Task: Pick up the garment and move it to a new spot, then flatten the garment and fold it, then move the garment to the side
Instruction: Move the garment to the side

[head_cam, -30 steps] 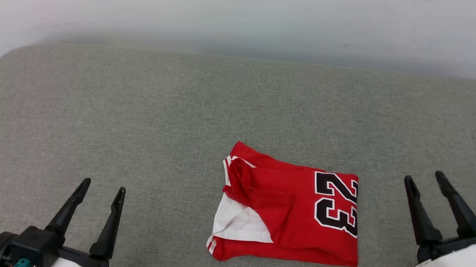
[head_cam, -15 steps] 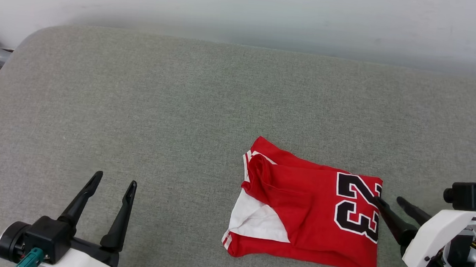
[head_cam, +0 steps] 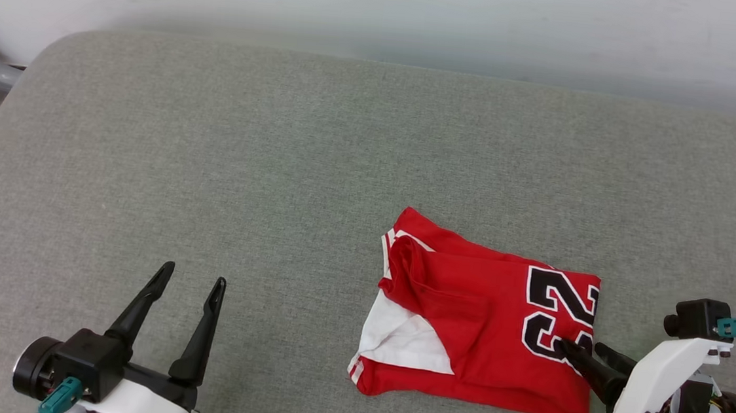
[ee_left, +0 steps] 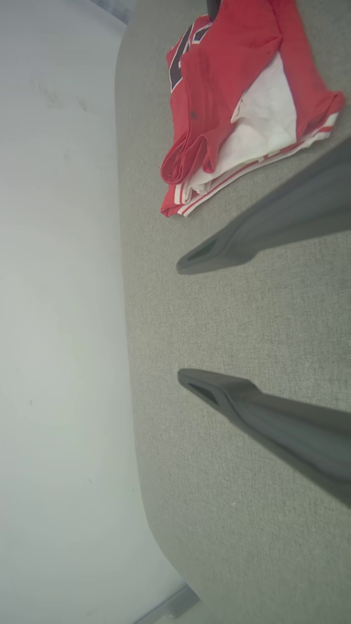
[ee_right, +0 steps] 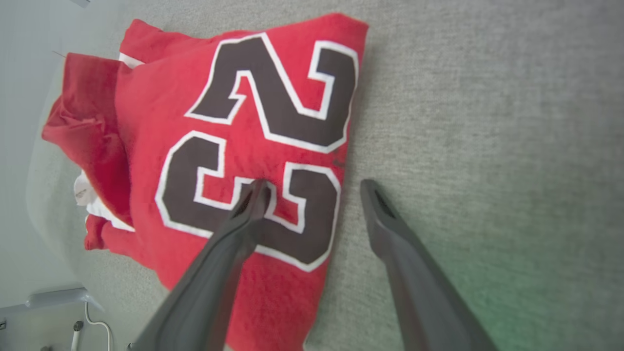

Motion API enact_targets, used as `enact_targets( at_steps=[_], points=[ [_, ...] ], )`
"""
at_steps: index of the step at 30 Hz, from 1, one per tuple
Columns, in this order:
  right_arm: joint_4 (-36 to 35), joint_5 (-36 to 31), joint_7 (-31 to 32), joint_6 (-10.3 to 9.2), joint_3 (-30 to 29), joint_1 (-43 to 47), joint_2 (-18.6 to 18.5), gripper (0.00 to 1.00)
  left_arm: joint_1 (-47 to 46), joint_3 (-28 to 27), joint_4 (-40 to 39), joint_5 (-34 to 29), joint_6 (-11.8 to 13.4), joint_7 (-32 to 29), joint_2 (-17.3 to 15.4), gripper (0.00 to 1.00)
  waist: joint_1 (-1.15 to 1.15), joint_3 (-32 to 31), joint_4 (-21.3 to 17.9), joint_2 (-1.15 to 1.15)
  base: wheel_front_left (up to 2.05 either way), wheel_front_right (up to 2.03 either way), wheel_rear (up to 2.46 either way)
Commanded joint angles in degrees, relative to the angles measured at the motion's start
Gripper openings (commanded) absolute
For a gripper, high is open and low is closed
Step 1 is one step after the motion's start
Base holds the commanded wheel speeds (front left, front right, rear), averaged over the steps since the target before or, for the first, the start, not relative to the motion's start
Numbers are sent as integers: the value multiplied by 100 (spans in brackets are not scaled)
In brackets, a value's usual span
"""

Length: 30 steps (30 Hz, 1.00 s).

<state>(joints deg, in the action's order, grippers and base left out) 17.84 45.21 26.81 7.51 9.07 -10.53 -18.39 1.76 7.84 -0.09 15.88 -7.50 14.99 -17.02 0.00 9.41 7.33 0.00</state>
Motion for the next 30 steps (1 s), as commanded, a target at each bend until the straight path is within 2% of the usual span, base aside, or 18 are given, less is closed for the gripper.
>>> enact_targets(
  at_steps=[1, 13, 15, 16, 17, 24, 30],
  points=[
    [61, -83, 47, -5, -1, 14, 18, 100, -66, 24, 17, 25, 3, 23, 19, 100, 0, 17, 30, 0, 0, 0, 0],
    [573, -94, 220, -8, -194, -89, 404, 100, -93, 161, 131, 94, 3, 23, 45, 100, 0, 65, 181, 0, 0, 0, 0],
    [690, -120, 221, -9, -169, -110, 399, 49, -104, 181, 143, 94, 3, 23, 47, 100, 0, 70, 189, 0, 0, 0, 0],
    [741, -123, 205, -9, -165, -116, 398, 36, -104, 189, 150, 99, 3, 23, 45, 100, 0, 72, 191, 0, 0, 0, 0],
    [829, -73, 256, -9, -168, -108, 419, 0, -105, 197, 159, 103, 3, 23, 44, 100, 0, 68, 193, 0, 0, 0, 0],
    [843, 30, 126, -9, -34, -246, 262, 0, -65, 133, 158, 109, 3, 24, 40, 100, 0, 46, 139, 0, 0, 0, 0],
    [607, 37, -85, -9, 233, -391, 28, 0, -33, 47, 99, 55, 3, 24, 57, 100, 0, 42, -69, 0, 0, 0, 0]
  ],
)
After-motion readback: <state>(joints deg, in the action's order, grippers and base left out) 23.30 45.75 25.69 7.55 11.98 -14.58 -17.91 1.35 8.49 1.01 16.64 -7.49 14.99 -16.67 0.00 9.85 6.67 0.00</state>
